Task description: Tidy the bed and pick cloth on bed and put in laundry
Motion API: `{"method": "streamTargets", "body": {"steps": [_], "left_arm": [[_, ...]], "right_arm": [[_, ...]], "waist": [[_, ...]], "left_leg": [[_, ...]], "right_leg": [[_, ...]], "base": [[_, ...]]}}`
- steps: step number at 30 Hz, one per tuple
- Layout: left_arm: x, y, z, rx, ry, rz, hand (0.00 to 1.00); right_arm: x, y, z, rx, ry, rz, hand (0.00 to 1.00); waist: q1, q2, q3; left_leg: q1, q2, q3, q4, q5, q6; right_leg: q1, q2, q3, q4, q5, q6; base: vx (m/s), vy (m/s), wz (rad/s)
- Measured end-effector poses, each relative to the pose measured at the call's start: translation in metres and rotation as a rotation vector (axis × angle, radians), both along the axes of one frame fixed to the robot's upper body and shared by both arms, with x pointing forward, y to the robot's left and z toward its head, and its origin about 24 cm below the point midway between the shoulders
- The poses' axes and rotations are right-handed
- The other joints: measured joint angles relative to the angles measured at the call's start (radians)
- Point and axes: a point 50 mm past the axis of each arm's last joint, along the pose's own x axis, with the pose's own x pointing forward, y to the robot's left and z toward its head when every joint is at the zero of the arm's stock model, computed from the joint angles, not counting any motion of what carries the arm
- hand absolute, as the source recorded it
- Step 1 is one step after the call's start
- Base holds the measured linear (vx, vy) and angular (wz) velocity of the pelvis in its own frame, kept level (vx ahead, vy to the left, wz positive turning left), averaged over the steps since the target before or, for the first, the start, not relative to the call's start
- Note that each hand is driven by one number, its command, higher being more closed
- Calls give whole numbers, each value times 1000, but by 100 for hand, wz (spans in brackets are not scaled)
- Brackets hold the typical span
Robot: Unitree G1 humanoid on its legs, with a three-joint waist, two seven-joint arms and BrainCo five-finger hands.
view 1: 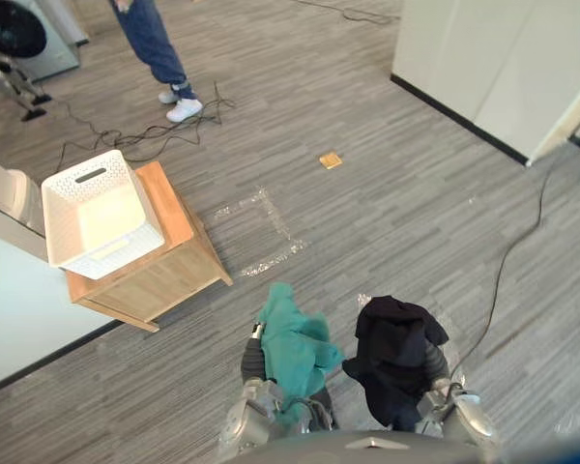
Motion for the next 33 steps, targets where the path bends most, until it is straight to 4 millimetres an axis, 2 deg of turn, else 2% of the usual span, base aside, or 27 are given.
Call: {"method": "streamTargets", "body": {"steps": [2, 4, 6, 7, 8, 9, 10, 11, 12, 13, 14, 15, 16, 18, 19, 20, 21, 22, 23, 24, 26, 28, 29, 30, 31, 32, 33], "left_arm": [[-1, 3, -1, 21, 18, 5, 100], [3, 5, 1, 36, 12, 17, 100], [8, 8, 2, 54, 10, 23, 100], [8, 8, 3, 55, 10, 23, 100], [11, 8, 4, 57, 2, 20, 100], [11, 9, 4, 59, 2, 17, 100], [9, 11, 3, 68, 7, 14, 100], [8, 13, 2, 73, 8, 14, 100], [6, 17, 2, 87, 9, 17, 100], [2, 17, -1, 86, 27, 20, 100], [1, 16, -2, 82, 31, 19, 100], [2, 10, -2, 61, 22, 4, 100], [2, 9, -2, 56, 20, 1, 100], [-3, 8, -6, 50, 34, -7, 100], [-5, 7, -7, 43, 37, -9, 100], [-5, 7, -7, 41, 37, -9, 100], [-7, 6, -8, 31, 40, -8, 100], [-11, 1, -10, 10, 42, -7, 100], [-11, 1, -10, 8, 41, -10, 100], [-17, -1, -11, -4, 46, -25, 100], [-20, -1, -12, -11, 47, -26, 100], [-20, -2, -7, -20, 24, -25, 100], [-19, -2, -7, -21, 21, -25, 100], [-18, -3, -5, -25, 12, -26, 100], [-16, -5, -4, -31, 4, -23, 100], [-13, -7, -2, -38, -6, -24, 100], [-13, -8, -2, -41, -6, -25, 100]], "right_arm": [[-5, 2, -3, -1, 19, 1, 100], [-12, 4, -6, 1, 45, -13, 100], [-19, 11, -10, 6, 80, 0, 100], [-21, 11, -11, 6, 85, -1, 100], [-23, 12, -12, 6, 94, -12, 100], [-24, 12, -12, 5, 94, -15, 100], [-25, 14, -12, 15, 94, -21, 100], [-25, 15, -12, 23, 92, -24, 100], [-24, 19, -11, 34, 81, -17, 100], [-25, 19, -11, 32, 86, -13, 100], [-25, 20, -11, 33, 86, -14, 100], [-16, 17, -8, 28, 59, -17, 100], [-13, 16, -6, 27, 49, -15, 100], [-3, 18, -3, 26, 23, -6, 100], [-2, 17, -3, 23, 23, -5, 100], [-2, 17, -3, 22, 22, -4, 100], [-1, 14, -3, 15, 20, -6, 100], [-3, 11, -4, 1, 23, -4, 100], [-4, 10, -4, -1, 23, -4, 100], [-4, 8, -5, -12, 25, -1, 100], [-4, 5, -4, -18, 22, 1, 100], [-2, 1, -3, -17, 8, 7, 100], [-2, 0, -3, -16, 8, 7, 100], [-3, -1, -3, -15, 9, 3, 100], [-4, -2, -3, -18, 12, 4, 100], [-8, -3, -3, -15, 21, 1, 100], [-11, -3, -2, -13, 21, -1, 100]], "waist": [[-13, 7, 2], [-27, 15, 2], [-34, 19, 8], [-38, 22, 9], [-46, 35, 18], [-48, 40, 21], [-47, 35, 21], [-46, 31, 21], [-36, 10, 31], [-26, 14, 29], [-25, 26, 29], [-27, 65, 29], [-27, 70, 30], [-29, 71, 28], [-33, 88, 21], [-32, 91, 21], [-35, 114, 27], [-23, 140, 32], [-22, 141, 33], [-20, 139, 42], [-15, 137, 41], [21, 134, 40], [24, 134, 38], [24, 130, 38], [24, 131, 37], [19, 125, 37], [15, 121, 35]], "left_leg": [[61, -9, -78, -1, -30, -5], [109, -8, -162, -20, -38, -15], [155, 8, -290, -33, -53, -27], [159, 15, -309, -32, -58, -30], [180, 39, -373, -27, -82, -45], [194, 54, -403, -26, -98, -57], [210, 70, -428, -24, -118, -83], [217, 75, -432, -22, -130, -93], [251, 83, -449, -12, -175, -122], [274, 116, -459, 7, -218, -149], [278, 133, -459, 14, -228, -161], [277, 175, -452, 37, -244, -164], [275, 184, -448, 46, -242, -164], [220, 201, -424, 215, -205, -148], [129, 232, -402, 449, -133, -162], [116, 238, -400, 474, -119, -174], [31, 286, -388, 660, 18, -214], [-86, 351, -376, 907, 127, -233], [-96, 353, -373, 933, 122, -232], [-191, 341, -327, 1071, 65, -224], [-249, 311, -277, 1057, 18, -226], [-281, 259, -180, 763, -58, -237], [-275, 249, -164, 691, -63, -237], [-248, 219, -130, 497, -54, -236], [-216, 205, -83, 319, -11, -232], [-179, 183, -6, 126, 71, -229], [-168, 175, 25, 72, 113, -218]], "right_leg": [[-88, -29, 9, 161, -41, -53], [-184, -19, 36, 168, -90, -59], [-301, 41, 103, -21, -146, -56], [-313, 52, 112, -76, -147, -56], [-338, 90, 139, -270, -136, -49], [-344, 112, 166, -423, -91, -43], [-329, 127, 192, -643, -2, -27], [-328, 128, 203, -712, 25, -22], [-334, 125, 238, -811, 61, -22], [-335, 147, 242, -763, 163, -32], [-339, 161, 241, -737, 170, -40], [-372, 189, 219, -634, 136, -93], [-385, 193, 215, -595, 105, -114], [-395, 192, 189, -482, 13, -152], [-348, 208, 158, -479, -41, -166], [-340, 211, 154, -482, -45, -167], [-271, 247, 134, -525, -75, -174], [-158, 304, 114, -628, -80, -181], [-147, 308, 113, -635, -81, -182], [-58, 314, 114, -699, -91, -199], [1, 314, 122, -753, -92, -213], [58, 307, 136, -824, -76, -237], [64, 305, 135, -830, -73, -235], [78, 300, 135, -837, -66, -224], [96, 292, 102, -838, -64, -217], [132, 284, 72, -845, -69, -193], [144, 279, 59, -847, -76, -180]], "base": [[479, 11, 132], [426, -66, 143], [444, -163, 151], [371, -233, 149], [375, -282, 124], [453, -350, 145], [384, -341, 94], [407, -379, 86], [500, -475, 56], [426, -406, 47], [417, -391, 42], [338, -299, 33], [434, -375, 31], [484, -447, 19], [369, -353, 23], [354, -292, 31], [379, -224, 28], [379, -224, 27], [464, -203, 18], [366, -133, 6], [319, -113, -14], [339, -49, -57], [361, 4, -44], [316, 37, -24], [604, 90, -8], [446, 76, 13], [465, 88, 53]]}}
